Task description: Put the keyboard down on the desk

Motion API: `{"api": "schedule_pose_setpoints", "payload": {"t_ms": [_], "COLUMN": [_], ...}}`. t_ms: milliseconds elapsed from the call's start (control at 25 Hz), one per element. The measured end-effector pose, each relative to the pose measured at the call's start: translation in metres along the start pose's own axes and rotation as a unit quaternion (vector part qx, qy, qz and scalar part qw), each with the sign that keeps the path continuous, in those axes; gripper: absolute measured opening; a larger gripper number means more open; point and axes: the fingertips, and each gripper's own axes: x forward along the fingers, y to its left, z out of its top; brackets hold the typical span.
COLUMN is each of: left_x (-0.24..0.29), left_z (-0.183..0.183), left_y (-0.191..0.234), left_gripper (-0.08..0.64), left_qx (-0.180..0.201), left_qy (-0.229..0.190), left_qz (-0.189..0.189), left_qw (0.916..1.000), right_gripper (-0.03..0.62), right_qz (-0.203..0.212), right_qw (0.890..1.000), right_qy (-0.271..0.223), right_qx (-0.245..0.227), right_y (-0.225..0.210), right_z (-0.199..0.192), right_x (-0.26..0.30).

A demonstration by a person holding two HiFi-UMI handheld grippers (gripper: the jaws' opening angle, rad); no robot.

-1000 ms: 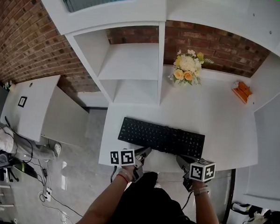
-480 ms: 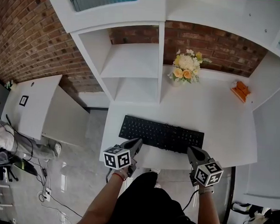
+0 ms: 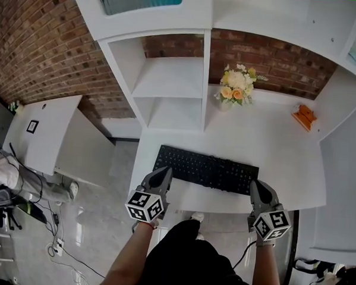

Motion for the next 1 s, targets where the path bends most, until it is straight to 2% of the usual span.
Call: {"api": "schedule_pose_setpoints", "payload": {"t_ms": [280, 480, 1000], "left_x": [-0.02, -0.033, -0.059], "left_z": [0.017, 0.025, 0.038], "left_y": [-0.005, -0.007, -0.011], "left_gripper": [0.0, 0.0, 0.0], "left_qx": [0.02, 0.024, 0.03], "left_qy": [-0.036, -0.054, -0.079], "left_qz": [0.004, 0.009, 0.015], "left_qw": [0.9991, 0.9982, 0.9963], "right_gripper": [-0.002, -0.002, -0.002], "right_qz": [-0.007, -0.013, -0.02], "right_qw": [0.999, 0.998, 0.996], "right_qy": [-0.02, -0.034, -0.055], "right_qx": [-0.036, -0.045, -0.067], "right_y": [0.007, 0.01, 0.023], "right_z": [0.016, 0.023, 0.038], "right_x": [-0.016, -0.027, -0.047]}}
